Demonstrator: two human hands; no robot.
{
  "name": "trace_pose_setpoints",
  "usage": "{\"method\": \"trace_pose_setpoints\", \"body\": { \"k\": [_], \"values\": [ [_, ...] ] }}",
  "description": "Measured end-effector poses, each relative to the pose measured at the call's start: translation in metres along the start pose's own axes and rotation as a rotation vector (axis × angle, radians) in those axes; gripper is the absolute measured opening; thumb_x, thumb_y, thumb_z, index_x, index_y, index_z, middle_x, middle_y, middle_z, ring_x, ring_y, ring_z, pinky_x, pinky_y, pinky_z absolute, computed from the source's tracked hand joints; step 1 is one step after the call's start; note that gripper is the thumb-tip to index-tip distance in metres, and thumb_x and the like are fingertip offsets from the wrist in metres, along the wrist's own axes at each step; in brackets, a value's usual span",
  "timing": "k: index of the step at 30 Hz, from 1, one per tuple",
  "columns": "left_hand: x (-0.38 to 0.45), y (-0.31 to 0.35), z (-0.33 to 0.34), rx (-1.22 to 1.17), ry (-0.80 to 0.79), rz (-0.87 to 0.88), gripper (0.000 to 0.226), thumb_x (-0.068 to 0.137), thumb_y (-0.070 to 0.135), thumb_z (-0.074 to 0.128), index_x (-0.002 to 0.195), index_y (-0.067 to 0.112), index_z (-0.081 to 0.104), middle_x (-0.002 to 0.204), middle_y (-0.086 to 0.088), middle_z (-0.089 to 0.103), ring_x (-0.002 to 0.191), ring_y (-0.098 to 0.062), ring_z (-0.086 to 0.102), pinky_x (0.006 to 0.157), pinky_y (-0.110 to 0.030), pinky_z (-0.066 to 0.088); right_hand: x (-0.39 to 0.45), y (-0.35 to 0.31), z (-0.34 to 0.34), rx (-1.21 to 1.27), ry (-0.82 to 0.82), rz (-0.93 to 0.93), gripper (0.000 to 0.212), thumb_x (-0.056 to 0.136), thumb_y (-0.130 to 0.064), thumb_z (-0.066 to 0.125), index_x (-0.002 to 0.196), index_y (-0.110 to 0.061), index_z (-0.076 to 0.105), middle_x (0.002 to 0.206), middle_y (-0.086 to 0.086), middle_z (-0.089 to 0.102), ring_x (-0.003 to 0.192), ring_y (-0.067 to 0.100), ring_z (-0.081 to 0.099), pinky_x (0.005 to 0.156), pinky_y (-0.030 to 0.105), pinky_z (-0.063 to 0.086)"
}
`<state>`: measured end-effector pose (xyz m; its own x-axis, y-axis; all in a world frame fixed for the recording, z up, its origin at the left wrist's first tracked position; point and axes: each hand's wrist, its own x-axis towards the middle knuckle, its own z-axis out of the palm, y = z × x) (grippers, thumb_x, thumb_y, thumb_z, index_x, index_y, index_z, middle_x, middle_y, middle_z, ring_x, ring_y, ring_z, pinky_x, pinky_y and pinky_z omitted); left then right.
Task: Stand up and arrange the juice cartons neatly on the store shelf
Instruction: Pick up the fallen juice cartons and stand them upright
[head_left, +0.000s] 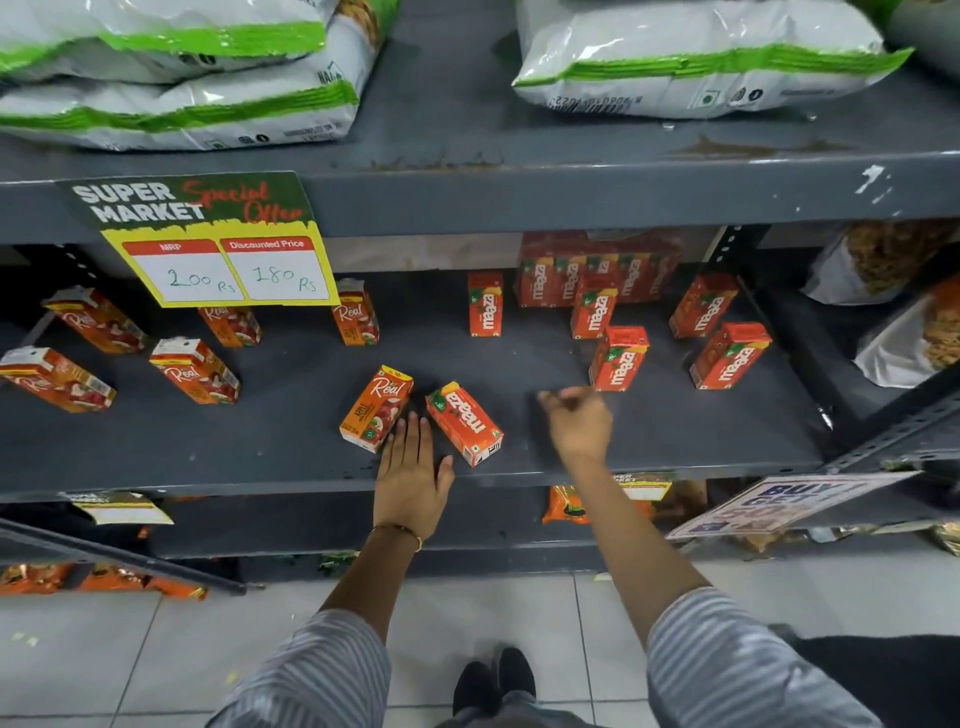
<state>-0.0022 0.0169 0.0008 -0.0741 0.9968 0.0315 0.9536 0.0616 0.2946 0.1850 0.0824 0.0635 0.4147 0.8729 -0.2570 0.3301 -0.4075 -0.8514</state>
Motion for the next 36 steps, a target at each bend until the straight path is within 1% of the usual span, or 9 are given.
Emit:
{"method": "trace_pose_setpoints", "body": {
  "k": [6, 11, 15, 17, 21, 24, 28, 32, 36],
  "values": [
    [0.001, -0.005, 0.006, 0.013, 0.002, 0.022, 0.059, 0.096, 0.038, 0.030, 0.143, 0.005, 0.016, 0.153, -0.016, 0.021, 0.143, -0.027, 0.015, 0.116, -0.035, 0.005, -0.037, -0.025, 0.048, -0.463, -0.521, -0.262, 0.056, 0.077, -0.034, 0.070, 0.122, -0.008, 0.050, 0.126, 0.013, 0.060, 0.114, 0.030, 0.057, 0.092, 0.035, 0.047],
    [0.001, -0.007, 0.006, 0.008, 0.013, 0.035, 0.059, 0.096, 0.037, 0.031, 0.143, 0.005, 0.015, 0.154, -0.015, 0.020, 0.143, -0.026, 0.014, 0.115, -0.033, 0.002, -0.039, -0.028, 0.055, -0.636, -0.483, -0.303, 0.052, 0.080, -0.022, 0.067, 0.124, -0.007, 0.045, 0.128, 0.017, 0.055, 0.115, 0.034, 0.055, 0.091, 0.037, 0.047],
    [0.002, -0.008, 0.008, 0.022, 0.012, 0.043, 0.059, 0.096, 0.037, 0.031, 0.143, 0.005, 0.013, 0.154, -0.017, 0.018, 0.143, -0.028, 0.014, 0.117, -0.036, 0.005, -0.026, -0.029, 0.043, -0.692, -0.483, -0.188, 0.077, 0.062, -0.023, 0.081, 0.126, -0.008, 0.041, 0.130, 0.014, 0.044, 0.119, 0.032, 0.049, 0.101, 0.040, 0.044],
    [0.002, -0.008, 0.008, 0.020, 0.013, 0.035, 0.059, 0.096, 0.037, 0.031, 0.143, 0.006, 0.014, 0.154, -0.016, 0.018, 0.143, -0.028, 0.014, 0.117, -0.036, 0.006, -0.017, -0.027, 0.035, -0.611, -0.555, -0.137, 0.071, 0.060, -0.026, 0.084, 0.120, -0.007, 0.051, 0.126, 0.013, 0.052, 0.113, 0.027, 0.055, 0.096, 0.036, 0.048],
    [0.002, -0.008, 0.008, 0.017, 0.022, 0.036, 0.059, 0.096, 0.038, 0.033, 0.143, 0.005, 0.016, 0.153, -0.016, 0.021, 0.143, -0.028, 0.016, 0.116, -0.036, 0.007, -0.007, -0.026, 0.024, -0.261, -0.624, 0.015, 0.022, 0.077, -0.031, 0.073, 0.080, -0.013, 0.061, 0.109, 0.012, 0.070, 0.072, 0.012, 0.062, 0.056, 0.020, 0.046],
    [0.001, -0.007, 0.007, 0.015, 0.023, 0.038, 0.059, 0.096, 0.037, 0.034, 0.142, 0.004, 0.017, 0.153, -0.017, 0.022, 0.143, -0.029, 0.017, 0.116, -0.037, 0.007, -0.001, -0.023, 0.018, -0.174, -0.631, 0.078, 0.022, 0.081, -0.031, 0.069, 0.085, -0.010, 0.063, 0.105, 0.011, 0.071, 0.067, 0.008, 0.062, 0.056, 0.017, 0.047],
    [0.000, -0.007, 0.006, 0.015, 0.016, 0.041, 0.059, 0.096, 0.037, 0.035, 0.142, 0.004, 0.019, 0.153, -0.017, 0.023, 0.142, -0.029, 0.018, 0.115, -0.035, 0.006, 0.001, -0.018, 0.003, 0.048, -0.748, 0.099, 0.031, 0.077, -0.022, 0.074, 0.100, -0.004, 0.065, 0.105, 0.012, 0.071, 0.082, 0.013, 0.068, 0.070, 0.022, 0.055],
    [0.000, -0.006, 0.004, 0.007, 0.041, 0.037, 0.058, 0.095, 0.038, 0.034, 0.140, 0.003, 0.025, 0.149, -0.018, 0.031, 0.139, -0.031, 0.027, 0.115, -0.040, 0.016, 0.001, -0.041, -0.020, 0.318, -0.896, -0.020, 0.010, 0.077, -0.011, 0.071, 0.086, -0.012, 0.066, 0.085, 0.001, 0.076, 0.081, 0.014, 0.071, 0.072, 0.024, 0.058],
    [-0.002, -0.002, -0.001, 0.000, 0.070, 0.045, 0.071, 0.092, 0.049, 0.012, 0.134, -0.003, 0.038, 0.140, -0.023, 0.044, 0.130, -0.037, 0.040, 0.108, -0.050, 0.030, -0.009, -0.084, -0.048, 0.492, -1.058, -0.228, 0.038, 0.066, -0.018, 0.079, 0.093, -0.003, 0.057, 0.082, -0.001, 0.077, 0.078, 0.012, 0.072, 0.068, 0.026, 0.060]
  ]
}}
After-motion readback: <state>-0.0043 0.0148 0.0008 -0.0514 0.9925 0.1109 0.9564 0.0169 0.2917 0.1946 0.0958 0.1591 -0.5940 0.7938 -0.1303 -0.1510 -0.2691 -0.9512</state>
